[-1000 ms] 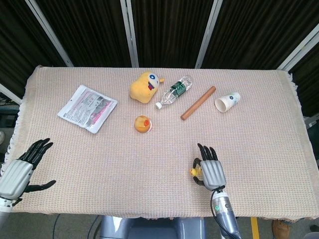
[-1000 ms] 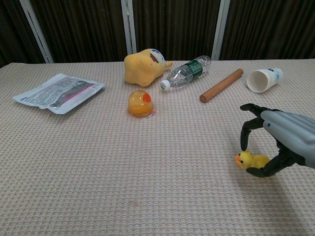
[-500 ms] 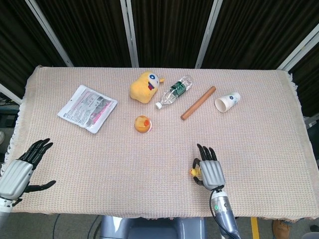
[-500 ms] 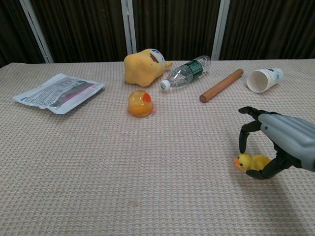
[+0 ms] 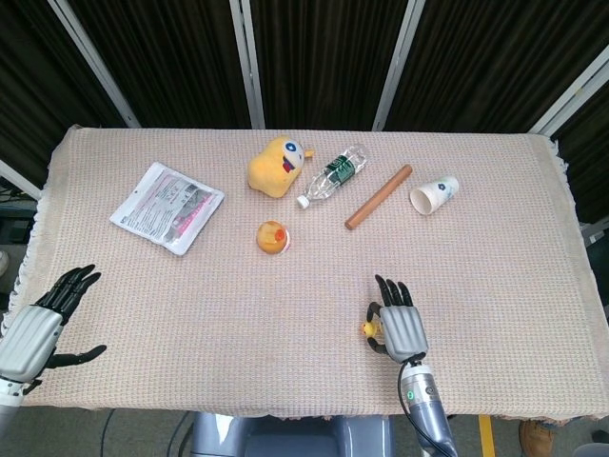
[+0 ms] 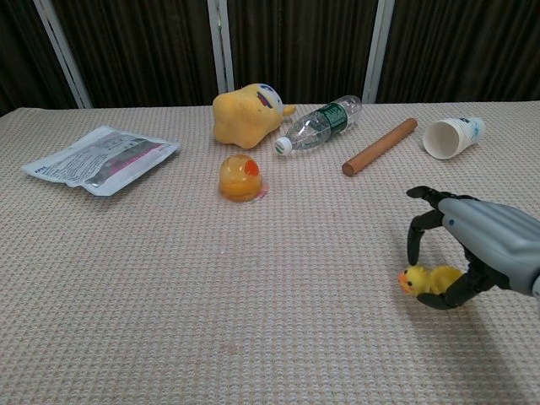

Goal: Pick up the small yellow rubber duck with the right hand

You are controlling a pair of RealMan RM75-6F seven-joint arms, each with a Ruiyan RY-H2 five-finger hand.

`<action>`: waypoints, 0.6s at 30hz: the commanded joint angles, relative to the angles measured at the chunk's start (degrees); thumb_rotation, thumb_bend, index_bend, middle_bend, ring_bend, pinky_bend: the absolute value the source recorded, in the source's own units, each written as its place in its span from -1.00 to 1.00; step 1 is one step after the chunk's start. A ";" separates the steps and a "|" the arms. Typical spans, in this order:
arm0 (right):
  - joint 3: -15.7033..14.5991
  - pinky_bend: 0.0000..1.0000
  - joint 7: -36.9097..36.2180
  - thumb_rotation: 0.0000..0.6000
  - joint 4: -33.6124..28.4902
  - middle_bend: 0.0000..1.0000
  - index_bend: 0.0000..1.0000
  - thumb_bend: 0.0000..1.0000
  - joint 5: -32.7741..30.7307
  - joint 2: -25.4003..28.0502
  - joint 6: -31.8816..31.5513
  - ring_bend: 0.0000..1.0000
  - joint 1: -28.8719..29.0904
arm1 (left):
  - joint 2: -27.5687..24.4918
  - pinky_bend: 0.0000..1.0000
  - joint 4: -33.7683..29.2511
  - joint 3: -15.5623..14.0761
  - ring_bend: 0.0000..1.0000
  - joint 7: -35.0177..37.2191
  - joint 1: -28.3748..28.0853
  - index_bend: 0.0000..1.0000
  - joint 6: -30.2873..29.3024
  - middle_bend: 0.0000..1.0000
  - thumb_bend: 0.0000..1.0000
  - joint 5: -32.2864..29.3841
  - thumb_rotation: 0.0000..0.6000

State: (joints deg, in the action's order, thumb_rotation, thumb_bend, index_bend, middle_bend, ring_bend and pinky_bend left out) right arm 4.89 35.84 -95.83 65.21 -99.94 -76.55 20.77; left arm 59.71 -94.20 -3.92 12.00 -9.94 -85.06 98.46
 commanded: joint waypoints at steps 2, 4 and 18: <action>-0.01 -1.00 0.02 1.00 0.20 -1.00 0.05 -0.61 0.04 -0.08 0.10 -1.00 -0.02 | 0.00 -0.42 0.01 -0.02 -1.00 -0.08 -0.02 -0.98 0.00 -1.00 -1.00 0.15 1.00; 0.01 -1.00 -0.08 1.00 0.33 -1.00 0.05 -0.61 0.02 -0.10 0.21 -1.00 -0.05 | 0.00 -0.42 0.02 -0.02 -1.00 -0.07 -0.02 -0.98 0.03 -1.00 -1.00 0.13 1.00; 1.03 -1.00 -0.80 1.00 0.47 -1.00 0.05 -0.61 -0.30 1.44 0.42 -1.00 -0.22 | -0.05 -0.42 -0.07 -0.07 -1.00 -0.40 -0.01 -0.98 0.20 -1.00 -1.00 0.15 1.00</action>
State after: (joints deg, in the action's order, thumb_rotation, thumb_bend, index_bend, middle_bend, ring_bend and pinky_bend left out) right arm 5.87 35.08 -95.34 64.95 -98.57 -76.13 20.58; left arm 59.67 -94.27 -3.99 11.60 -9.96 -84.85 98.60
